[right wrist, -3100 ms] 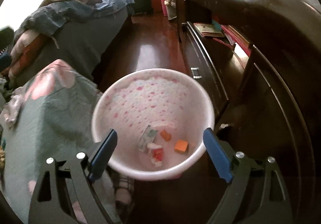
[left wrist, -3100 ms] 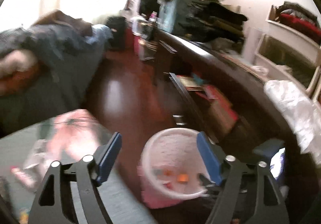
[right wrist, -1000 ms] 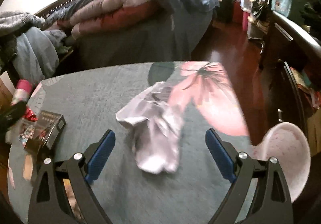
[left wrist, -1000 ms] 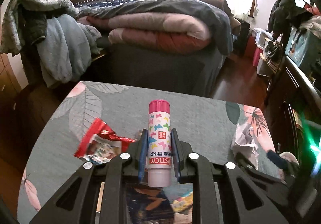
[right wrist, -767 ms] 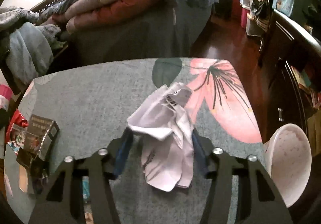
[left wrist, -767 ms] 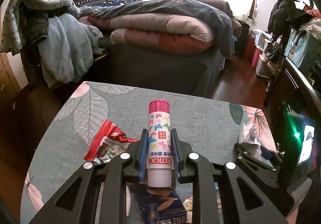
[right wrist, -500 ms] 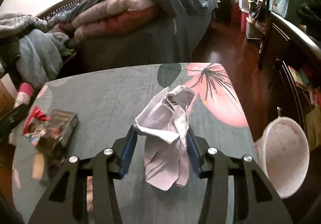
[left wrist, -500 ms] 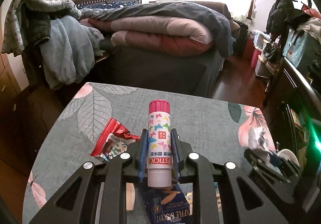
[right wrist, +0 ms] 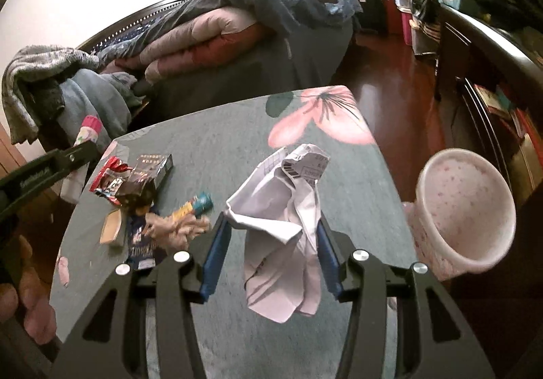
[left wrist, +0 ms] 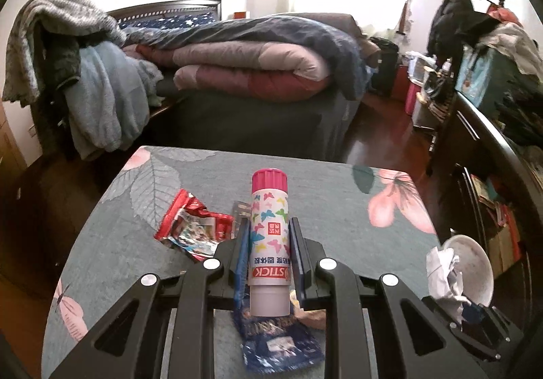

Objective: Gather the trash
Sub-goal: 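Grasp the white sock with the right tool and move toward the bin, then open both tools over the bin to drop the glue stick and sock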

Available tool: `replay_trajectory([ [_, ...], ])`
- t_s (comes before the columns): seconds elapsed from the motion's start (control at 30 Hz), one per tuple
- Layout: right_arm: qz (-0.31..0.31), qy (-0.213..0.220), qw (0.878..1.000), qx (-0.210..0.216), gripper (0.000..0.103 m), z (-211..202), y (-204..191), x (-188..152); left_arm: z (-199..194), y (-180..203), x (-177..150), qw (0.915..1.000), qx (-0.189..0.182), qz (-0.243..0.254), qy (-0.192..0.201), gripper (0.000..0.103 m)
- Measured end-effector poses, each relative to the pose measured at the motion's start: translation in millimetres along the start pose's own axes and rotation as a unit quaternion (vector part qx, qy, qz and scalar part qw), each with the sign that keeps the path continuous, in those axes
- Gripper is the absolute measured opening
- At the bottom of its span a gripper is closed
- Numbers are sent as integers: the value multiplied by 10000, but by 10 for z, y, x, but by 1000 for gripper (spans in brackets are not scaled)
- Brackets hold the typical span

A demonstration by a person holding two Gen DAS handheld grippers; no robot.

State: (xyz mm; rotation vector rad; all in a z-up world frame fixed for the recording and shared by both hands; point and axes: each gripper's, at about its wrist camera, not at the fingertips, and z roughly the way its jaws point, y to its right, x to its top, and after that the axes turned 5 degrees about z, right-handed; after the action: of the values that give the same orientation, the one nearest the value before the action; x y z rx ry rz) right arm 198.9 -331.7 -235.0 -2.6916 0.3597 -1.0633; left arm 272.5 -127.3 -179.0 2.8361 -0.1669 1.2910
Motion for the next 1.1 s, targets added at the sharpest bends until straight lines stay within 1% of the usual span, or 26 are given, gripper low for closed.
replay_trajectory([
  [0.1,129,17,9999,62,49,-136,103,-70,-103,115,0,9998,-132,112,63,22],
  [0.2,245,86,9997,32,50,-270,261,-110,-187,260,1,9993,-277,220,117,22],
  [0.33,376,219,9989,-149,50,-433,487,-135,-249,516,21,9973,-622,374,133,22],
  [0.47,611,348,9969,-345,50,-588,805,-156,-286,827,25,9935,-962,589,157,22],
  [0.57,793,436,9944,-546,50,-681,1053,-171,-307,1094,22,9884,-1292,789,152,22],
  [0.67,993,507,9912,-720,51,-764,1307,-168,-305,1410,21,9806,-1671,1019,102,22],
  [0.73,1111,570,9888,-815,51,-810,1448,-172,-290,1590,22,9759,-1850,1152,89,22],
  [0.97,1441,675,9799,-1199,51,-874,1908,-148,-209,2227,33,9600,-2339,1541,52,22],
  [1.1,1531,684,9763,-1366,51,-835,2096,-132,-116,2532,21,9528,-2497,1723,-41,22],
])
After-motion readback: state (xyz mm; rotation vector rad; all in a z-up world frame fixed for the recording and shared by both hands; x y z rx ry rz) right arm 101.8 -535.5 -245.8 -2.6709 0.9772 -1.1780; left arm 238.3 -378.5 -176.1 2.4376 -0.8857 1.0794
